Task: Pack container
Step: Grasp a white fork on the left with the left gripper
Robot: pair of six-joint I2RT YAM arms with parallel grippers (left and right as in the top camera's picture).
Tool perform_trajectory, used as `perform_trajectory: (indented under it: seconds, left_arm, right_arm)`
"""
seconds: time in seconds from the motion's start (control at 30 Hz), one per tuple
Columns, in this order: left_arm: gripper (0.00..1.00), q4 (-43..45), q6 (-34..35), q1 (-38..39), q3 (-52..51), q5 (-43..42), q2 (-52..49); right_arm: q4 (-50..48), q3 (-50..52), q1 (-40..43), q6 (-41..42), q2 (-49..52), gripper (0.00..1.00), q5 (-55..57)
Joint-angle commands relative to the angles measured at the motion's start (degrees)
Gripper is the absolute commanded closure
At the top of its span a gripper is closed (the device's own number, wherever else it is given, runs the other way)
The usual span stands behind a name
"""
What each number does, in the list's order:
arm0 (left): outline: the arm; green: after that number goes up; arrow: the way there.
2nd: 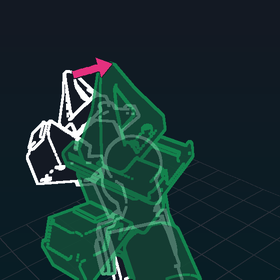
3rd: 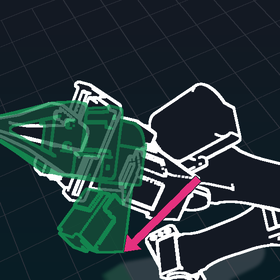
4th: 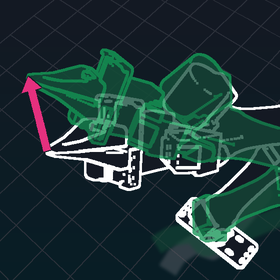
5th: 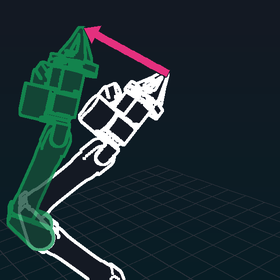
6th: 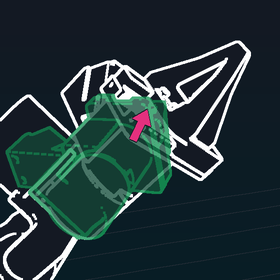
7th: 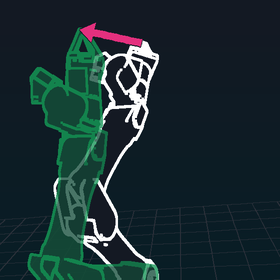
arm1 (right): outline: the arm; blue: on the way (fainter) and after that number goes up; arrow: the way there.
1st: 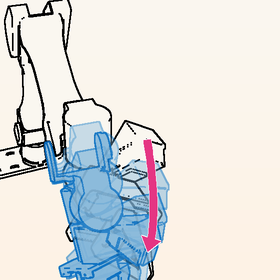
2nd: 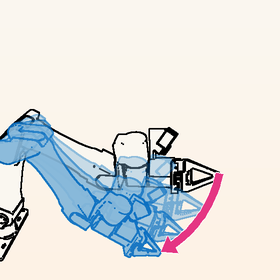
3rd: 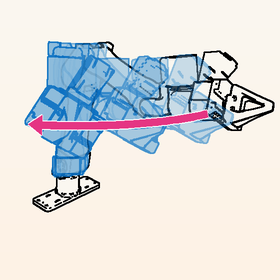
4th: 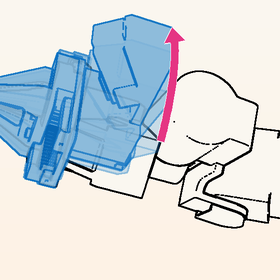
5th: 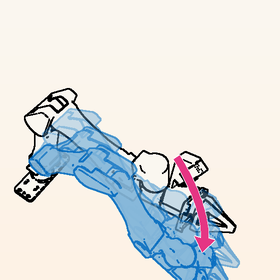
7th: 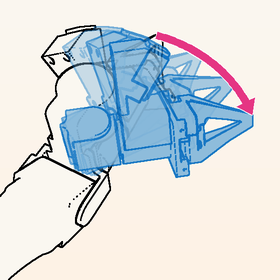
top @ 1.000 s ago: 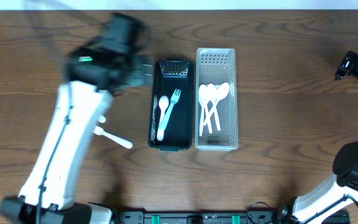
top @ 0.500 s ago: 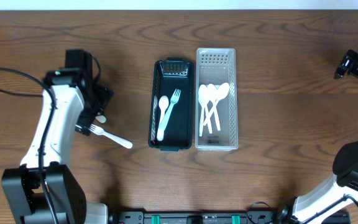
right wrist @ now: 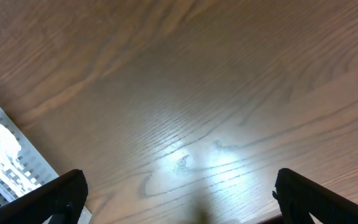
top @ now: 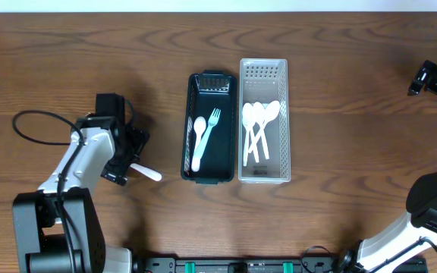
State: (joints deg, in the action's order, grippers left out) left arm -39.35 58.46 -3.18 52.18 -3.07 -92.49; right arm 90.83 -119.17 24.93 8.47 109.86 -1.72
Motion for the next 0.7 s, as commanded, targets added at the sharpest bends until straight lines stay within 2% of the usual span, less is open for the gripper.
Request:
perform_trajectory:
  seconds: [0.0, 0.17, 0.53, 0.67]
  left_arm:
    - [0.03, 1.1, -0.8, 0.0, -1.2, -0.4, -0.1]
    - [0.07, 2.4, -0.7, 0.0, -1.3, -0.4, -2.7]
    - [0.07, 4.0, -0.7, 0.0, -1.3, -0.4, -9.1]
    - [0.12, 3.9, -0.7, 0.0, -1.3, -0.9, -9.1]
  right_arm:
    - [0.0, 0.3, -0.2, -0.9, -0.1, 0.01, -0.3]
    - [0.1, 0.3, -0.2, -0.9, -0.1, 0.01, -0.3]
    - [0.3, 0.3, -0.2, -0.9, -0.1, 0.01, -0.2]
    - [0.3, 0.3, -0.2, -0.9, -0.1, 0.01, -0.2]
